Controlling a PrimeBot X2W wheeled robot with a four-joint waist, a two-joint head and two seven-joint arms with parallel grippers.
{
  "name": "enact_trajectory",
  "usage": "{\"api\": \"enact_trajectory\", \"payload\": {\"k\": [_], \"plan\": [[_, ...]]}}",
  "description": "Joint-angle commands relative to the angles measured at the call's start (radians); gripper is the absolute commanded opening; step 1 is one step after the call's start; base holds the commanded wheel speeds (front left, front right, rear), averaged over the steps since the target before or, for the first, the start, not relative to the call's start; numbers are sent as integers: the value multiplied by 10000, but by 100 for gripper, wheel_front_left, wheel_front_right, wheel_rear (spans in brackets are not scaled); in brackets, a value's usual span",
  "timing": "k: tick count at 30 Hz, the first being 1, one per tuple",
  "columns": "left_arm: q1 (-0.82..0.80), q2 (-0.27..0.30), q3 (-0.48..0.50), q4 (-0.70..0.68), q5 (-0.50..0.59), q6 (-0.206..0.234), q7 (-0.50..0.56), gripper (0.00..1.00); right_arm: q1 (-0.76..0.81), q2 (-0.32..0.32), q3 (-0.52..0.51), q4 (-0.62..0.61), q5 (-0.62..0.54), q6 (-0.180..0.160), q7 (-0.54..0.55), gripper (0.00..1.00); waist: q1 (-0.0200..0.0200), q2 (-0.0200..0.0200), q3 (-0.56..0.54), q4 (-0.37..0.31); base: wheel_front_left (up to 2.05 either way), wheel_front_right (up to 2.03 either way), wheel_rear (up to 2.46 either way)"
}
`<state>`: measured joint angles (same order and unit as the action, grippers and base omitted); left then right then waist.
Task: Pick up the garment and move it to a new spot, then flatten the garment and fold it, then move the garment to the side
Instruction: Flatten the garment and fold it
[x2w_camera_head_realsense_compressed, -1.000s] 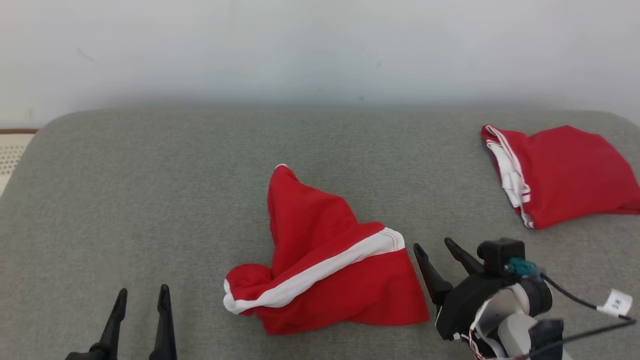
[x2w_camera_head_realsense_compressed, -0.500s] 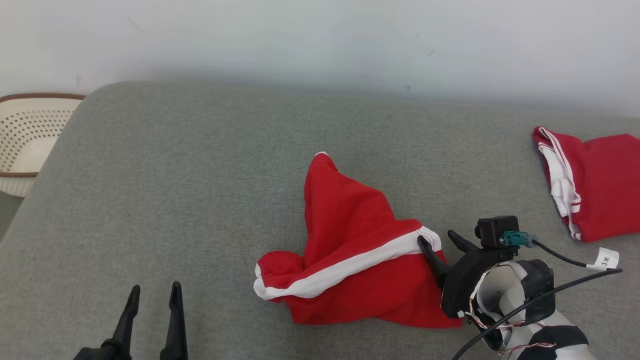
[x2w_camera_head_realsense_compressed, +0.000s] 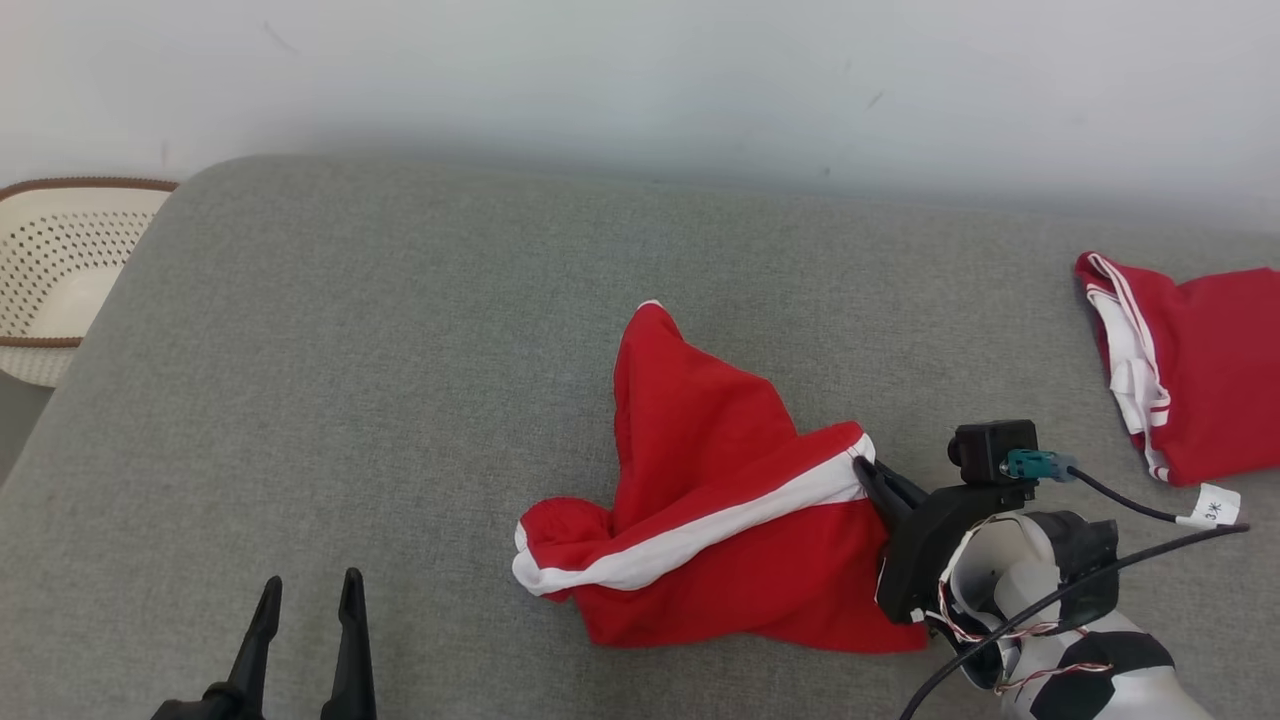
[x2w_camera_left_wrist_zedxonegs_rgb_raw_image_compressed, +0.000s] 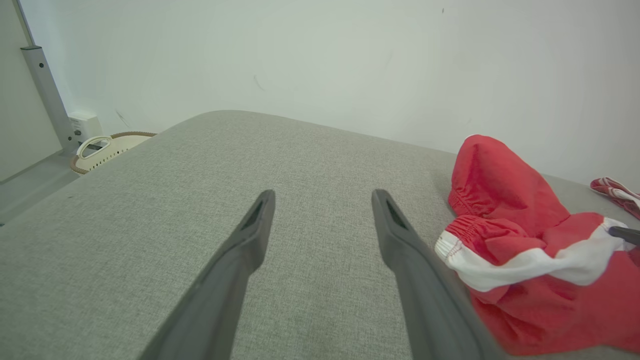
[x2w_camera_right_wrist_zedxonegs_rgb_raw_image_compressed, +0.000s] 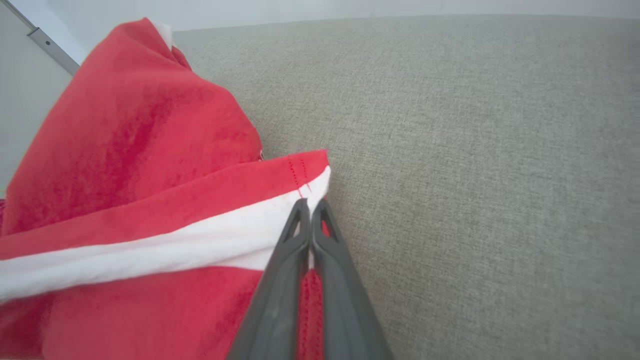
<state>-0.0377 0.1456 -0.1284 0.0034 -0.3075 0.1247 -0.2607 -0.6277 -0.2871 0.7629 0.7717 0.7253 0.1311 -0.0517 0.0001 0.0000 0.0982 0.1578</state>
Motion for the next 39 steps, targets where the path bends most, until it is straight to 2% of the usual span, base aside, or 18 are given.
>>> {"api": "enact_trajectory", "payload": {"k": [1, 7, 13, 21, 26, 32, 39], "plan": [[155, -37, 85, 58, 102, -59, -44, 100, -97, -93, 117, -81, 119, -8, -149, 0, -1, 0, -106, -109, 0, 0, 0], [359, -131, 352, 85, 201, -160, -44, 100, -56, -363, 361, -751, 637, -8, -743, 0, -1, 0, -408, -467, 0, 0, 0], [537, -201, 568, 62, 269, -250, -44, 100, 459, -853, 599, -2159, 1080, -8, -1013, 0, -1, 0, -599, -855, 0, 0, 0], [816, -325, 810, 70, 310, -339, -44, 100, 1865, -1895, 724, -4686, 1478, -8, -687, 0, -1, 0, -696, -1401, 0, 0, 0], [873, -383, 938, 39, 343, -329, -44, 100, 2793, -2210, 670, -5629, 1555, -8, -311, 0, -1, 0, -713, -1655, 0, 0, 0], [882, -447, 1019, 93, 391, -418, -44, 100, 4195, -2146, 314, -6447, 1643, -8, 148, 0, -1, 0, -711, -1846, 0, 0, 0], [929, -520, 1118, 182, 453, -500, -44, 100, 5269, -1985, -75, -6600, 1239, -8, 842, 0, -1, 0, -731, -1970, 0, 0, 0]]}}
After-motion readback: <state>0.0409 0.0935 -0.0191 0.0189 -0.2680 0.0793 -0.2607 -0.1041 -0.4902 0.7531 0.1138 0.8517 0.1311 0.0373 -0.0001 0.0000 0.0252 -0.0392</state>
